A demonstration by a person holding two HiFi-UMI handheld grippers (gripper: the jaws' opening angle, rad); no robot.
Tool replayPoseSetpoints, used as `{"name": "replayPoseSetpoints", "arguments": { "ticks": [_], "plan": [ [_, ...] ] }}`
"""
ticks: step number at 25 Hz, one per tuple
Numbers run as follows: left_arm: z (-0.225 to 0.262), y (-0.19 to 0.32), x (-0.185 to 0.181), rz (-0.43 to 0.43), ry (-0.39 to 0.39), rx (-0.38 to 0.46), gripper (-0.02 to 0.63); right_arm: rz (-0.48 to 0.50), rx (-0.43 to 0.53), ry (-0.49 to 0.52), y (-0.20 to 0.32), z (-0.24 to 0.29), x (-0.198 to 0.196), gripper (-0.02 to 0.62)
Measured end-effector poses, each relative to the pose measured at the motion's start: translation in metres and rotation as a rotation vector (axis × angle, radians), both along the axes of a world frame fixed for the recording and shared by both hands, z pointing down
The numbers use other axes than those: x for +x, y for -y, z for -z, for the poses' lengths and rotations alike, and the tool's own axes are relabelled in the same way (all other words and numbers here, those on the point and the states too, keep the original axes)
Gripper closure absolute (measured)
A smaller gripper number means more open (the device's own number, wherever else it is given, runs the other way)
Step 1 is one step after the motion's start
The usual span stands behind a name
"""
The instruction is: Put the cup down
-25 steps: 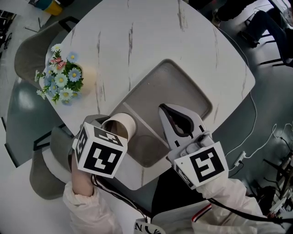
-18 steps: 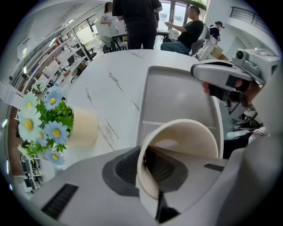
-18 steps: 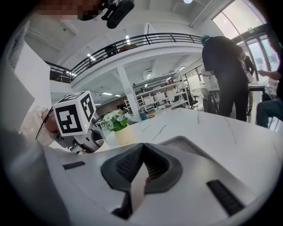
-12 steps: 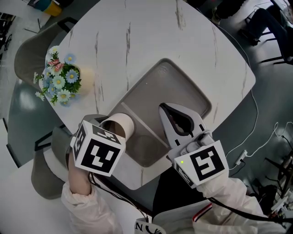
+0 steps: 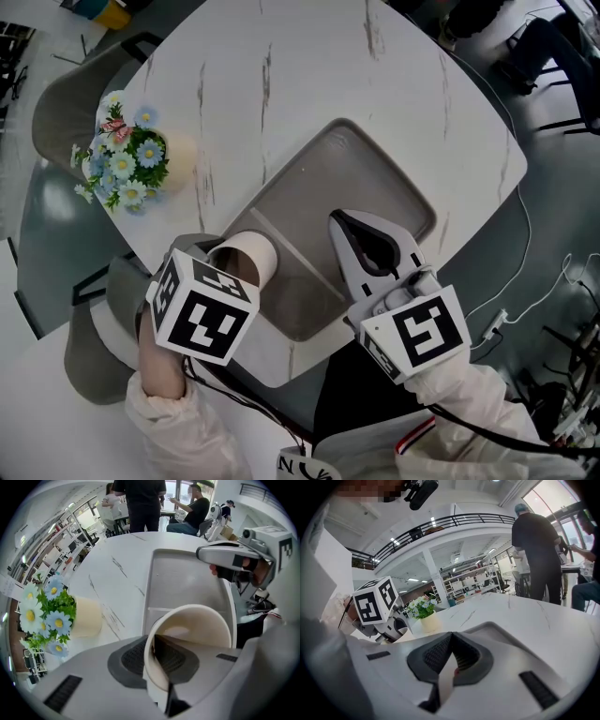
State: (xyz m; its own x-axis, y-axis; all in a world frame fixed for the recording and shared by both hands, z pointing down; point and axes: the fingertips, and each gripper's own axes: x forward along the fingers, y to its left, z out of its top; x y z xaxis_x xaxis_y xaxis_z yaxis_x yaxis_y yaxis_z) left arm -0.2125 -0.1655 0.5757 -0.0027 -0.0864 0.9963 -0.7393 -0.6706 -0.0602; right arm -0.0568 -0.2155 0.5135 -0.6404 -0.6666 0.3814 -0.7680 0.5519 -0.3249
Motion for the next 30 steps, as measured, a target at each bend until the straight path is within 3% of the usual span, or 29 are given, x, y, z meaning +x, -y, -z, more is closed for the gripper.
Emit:
{"name": "replayPoseSetpoints", "arguments": {
  "ticks": [10,19,30],
  "plan": [
    [0.001,0.000,0.000,-0.009,0.010,0.000,0.556,-0.001,-0.002,0.004,0.000,0.000,0.003,0.592],
    [0.008,0.001,0.001,-0.006,-0.014,0.021,0.500,0.002,-0.003,0.005,-0.001,0.002,0.002,0.591],
    [0.023,0.005,0.000,-0.002,-0.003,0.070,0.499,0.003,0.009,0.002,-0.004,0.009,0.003,0.591]
  ]
}}
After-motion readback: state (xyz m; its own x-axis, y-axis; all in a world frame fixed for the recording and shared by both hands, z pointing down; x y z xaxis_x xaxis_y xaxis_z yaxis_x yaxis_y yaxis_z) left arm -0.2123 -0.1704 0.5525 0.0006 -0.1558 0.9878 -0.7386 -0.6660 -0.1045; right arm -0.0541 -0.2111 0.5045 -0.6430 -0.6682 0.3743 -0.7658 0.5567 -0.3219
